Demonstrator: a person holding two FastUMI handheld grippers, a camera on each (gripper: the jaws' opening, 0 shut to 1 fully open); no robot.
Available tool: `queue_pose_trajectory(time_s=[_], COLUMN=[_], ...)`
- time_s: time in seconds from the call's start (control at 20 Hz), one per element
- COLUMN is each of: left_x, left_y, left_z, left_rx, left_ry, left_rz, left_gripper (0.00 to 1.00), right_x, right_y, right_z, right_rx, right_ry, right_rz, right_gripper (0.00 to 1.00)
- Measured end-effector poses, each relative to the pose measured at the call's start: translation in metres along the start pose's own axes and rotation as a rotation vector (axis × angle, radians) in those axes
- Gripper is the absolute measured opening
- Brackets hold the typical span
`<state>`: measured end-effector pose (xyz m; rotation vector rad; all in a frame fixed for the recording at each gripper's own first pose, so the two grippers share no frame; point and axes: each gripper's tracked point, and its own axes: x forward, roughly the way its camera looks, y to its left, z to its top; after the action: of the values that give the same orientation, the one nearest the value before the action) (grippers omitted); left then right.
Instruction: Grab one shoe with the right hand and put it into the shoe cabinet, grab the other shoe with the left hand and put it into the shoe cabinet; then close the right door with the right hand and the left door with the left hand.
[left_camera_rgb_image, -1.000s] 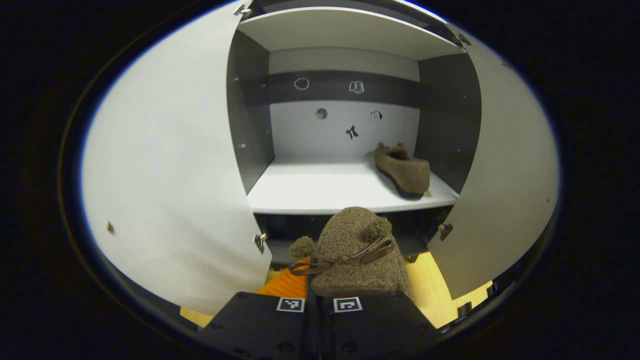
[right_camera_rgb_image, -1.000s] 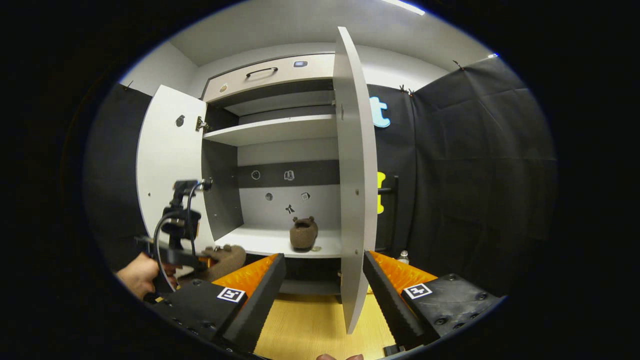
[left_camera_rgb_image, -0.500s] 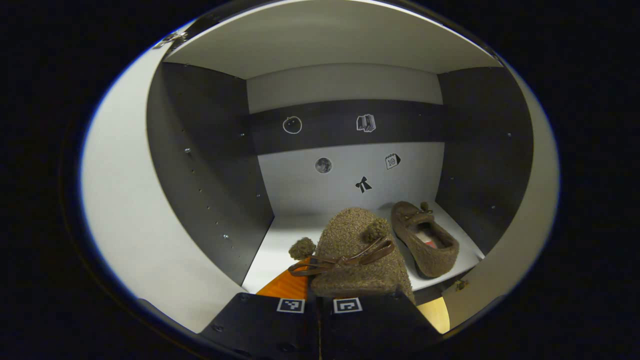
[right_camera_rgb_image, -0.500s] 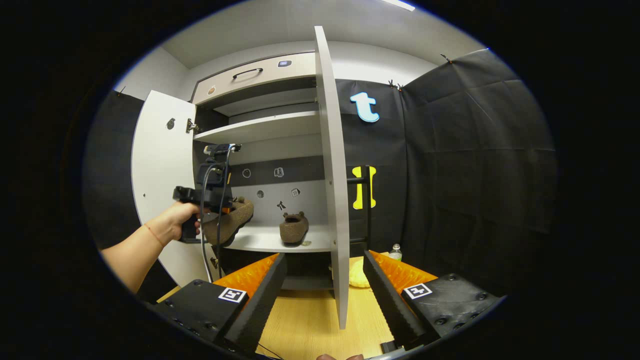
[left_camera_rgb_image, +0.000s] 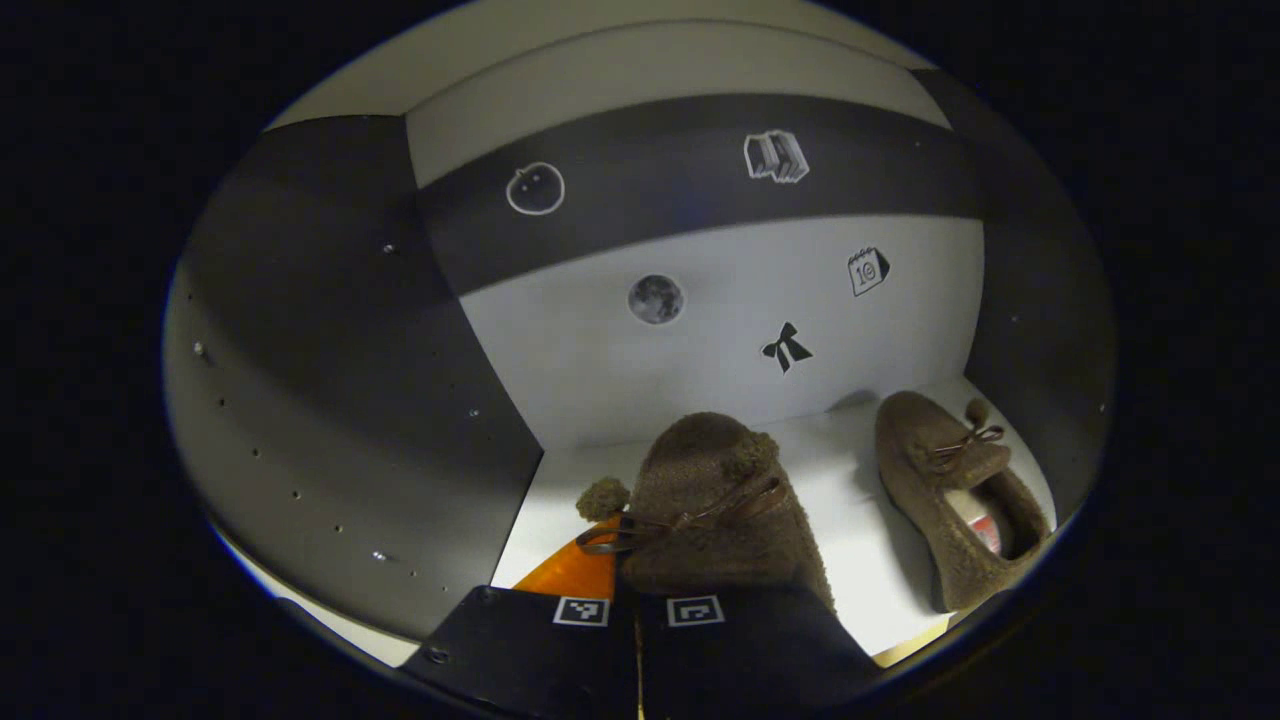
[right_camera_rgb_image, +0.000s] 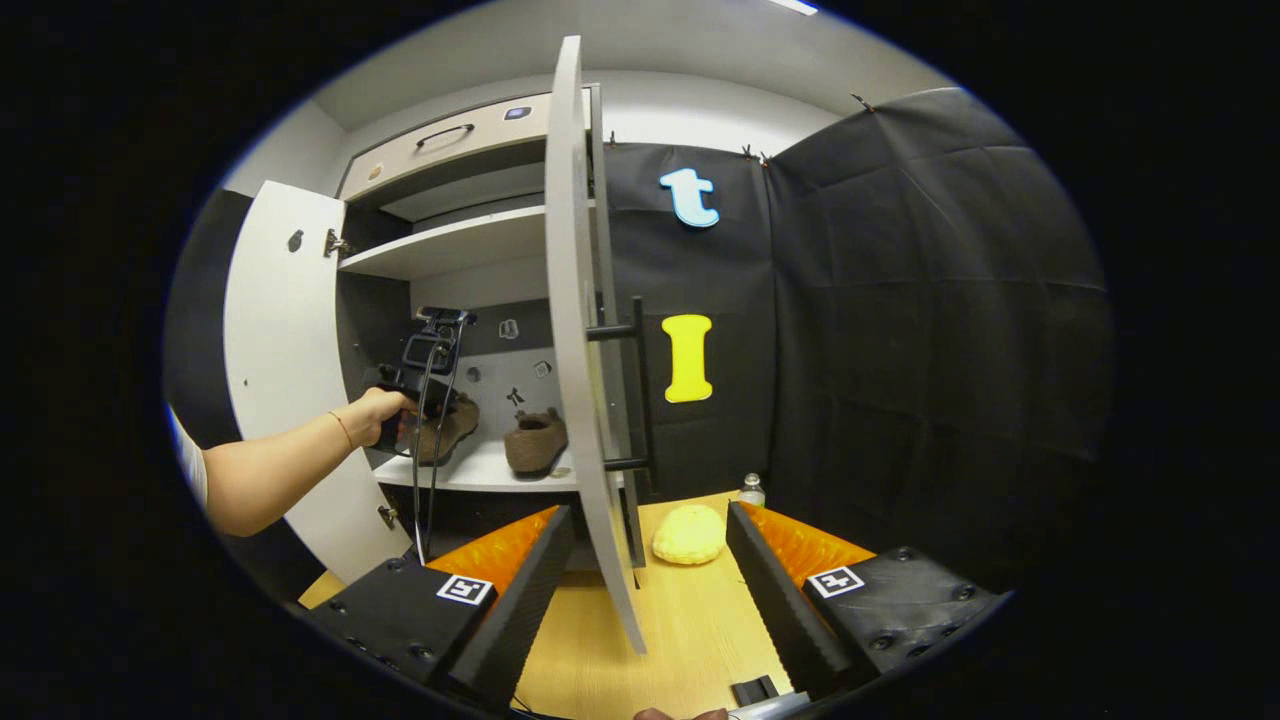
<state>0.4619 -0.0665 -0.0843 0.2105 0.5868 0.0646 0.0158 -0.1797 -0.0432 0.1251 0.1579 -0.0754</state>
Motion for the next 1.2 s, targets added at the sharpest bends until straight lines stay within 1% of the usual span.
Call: queue_pose_trajectory(time_s=[0.05,0.1,0.15,0.2,0.4,0.55,0.65,0.7,0.75,0.8,0.85,0.95,1.0,1.05,1.1,1.15,1.2], left_x=[0.008,0.015,0.021,0.025,0.034,0.031,0.027,0.023,0.017,0.013,0.007,-0.006,-0.012,-0.019,-0.026,-0.039,-0.046], left_y=[-0.002,-0.005,-0.008,-0.011,-0.020,-0.019,-0.018,-0.015,-0.015,-0.014,-0.009,-0.001,0.001,0.003,0.004,0.003,0.001], left_z=[-0.003,-0.006,-0.010,-0.013,-0.024,-0.023,-0.024,-0.023,-0.021,-0.018,-0.016,-0.013,-0.012,-0.012,-0.012,-0.012,-0.013], left_rx=[0.001,-0.001,-0.005,-0.009,-0.015,0.009,0.027,0.041,0.053,0.067,0.075,0.076,0.064,0.050,0.031,0.010,-0.008], left_ry=[0.015,0.025,0.035,0.047,0.084,0.079,0.081,0.076,0.061,0.044,0.027,-0.007,-0.024,-0.039,-0.053,-0.067,-0.082], left_rz=[0.004,0.002,0.000,-0.004,-0.032,-0.034,-0.037,-0.034,-0.037,-0.037,-0.022,0.002,0.004,0.001,-0.005,-0.026,-0.041], left_gripper=[0.06,0.08,0.06,0.07,0.07,0.13,0.19,0.18,0.31,0.39,0.53,0.68,0.73,0.81,0.84,0.93,0.96], right_x=[0.001,0.002,0.002,0.003,0.007,0.008,0.008,0.009,0.008,0.007,0.005,0.002,0.002,0.000,-0.002,-0.003,-0.003], right_y=[-0.005,-0.011,-0.016,-0.020,-0.029,-0.030,-0.029,-0.029,-0.028,-0.028,-0.027,-0.026,-0.025,-0.024,-0.023,-0.023,-0.021], right_z=[-0.002,-0.004,-0.004,-0.004,-0.003,-0.003,-0.002,-0.002,-0.001,0.000,0.000,0.001,0.002,0.003,0.003,0.004,0.005], right_rx=[0.002,0.000,-0.004,-0.003,0.009,0.020,0.029,0.031,0.033,0.037,0.039,0.036,0.038,0.041,0.042,0.041,0.040], right_ry=[0.007,0.012,0.014,0.014,0.014,0.015,0.011,0.011,0.009,0.008,0.006,0.002,0.001,0.000,-0.002,-0.004,-0.005], right_rz=[-0.012,-0.023,-0.034,-0.042,-0.066,-0.069,-0.066,-0.067,-0.066,-0.065,-0.064,-0.062,-0.061,-0.058,-0.054,-0.051,-0.048], right_gripper=[0.98,0.98,0.98,0.98,0.98,0.98,0.98,0.98,0.98,1.00,0.98,0.98,0.98,0.98,0.98,0.98,0.98])
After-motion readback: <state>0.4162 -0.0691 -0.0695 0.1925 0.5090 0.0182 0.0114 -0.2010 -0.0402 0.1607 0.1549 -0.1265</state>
